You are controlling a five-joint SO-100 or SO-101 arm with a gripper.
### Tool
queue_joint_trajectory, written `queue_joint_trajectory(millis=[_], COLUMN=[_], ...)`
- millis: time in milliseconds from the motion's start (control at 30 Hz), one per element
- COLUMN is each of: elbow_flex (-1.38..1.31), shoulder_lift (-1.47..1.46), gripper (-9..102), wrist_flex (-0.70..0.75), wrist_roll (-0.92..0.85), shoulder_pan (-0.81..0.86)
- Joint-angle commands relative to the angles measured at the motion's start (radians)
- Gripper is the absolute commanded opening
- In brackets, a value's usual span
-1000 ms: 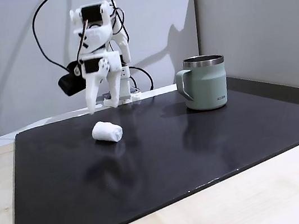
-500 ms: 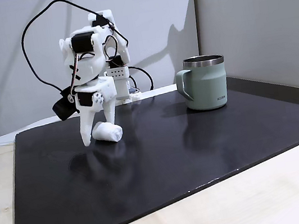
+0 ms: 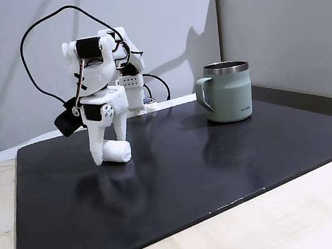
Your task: Grasp a gauze and put it in the cup.
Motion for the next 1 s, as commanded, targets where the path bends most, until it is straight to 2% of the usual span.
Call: queue_joint_trajectory(millis=[0,333,633,967], elbow_flex=[-0.054,-0.049,0.037,0.256], shoulder_lift=[0.017,0.037,0.235,0.721], gripper=[27,0,0,1], wrist_flex=[0.012,0.015,0.017,0.018], wrist_roll=[0.002,-0.046,-0.034,-0.023], shoulder_pan=[-0.002,-0.005,-0.026,-0.11])
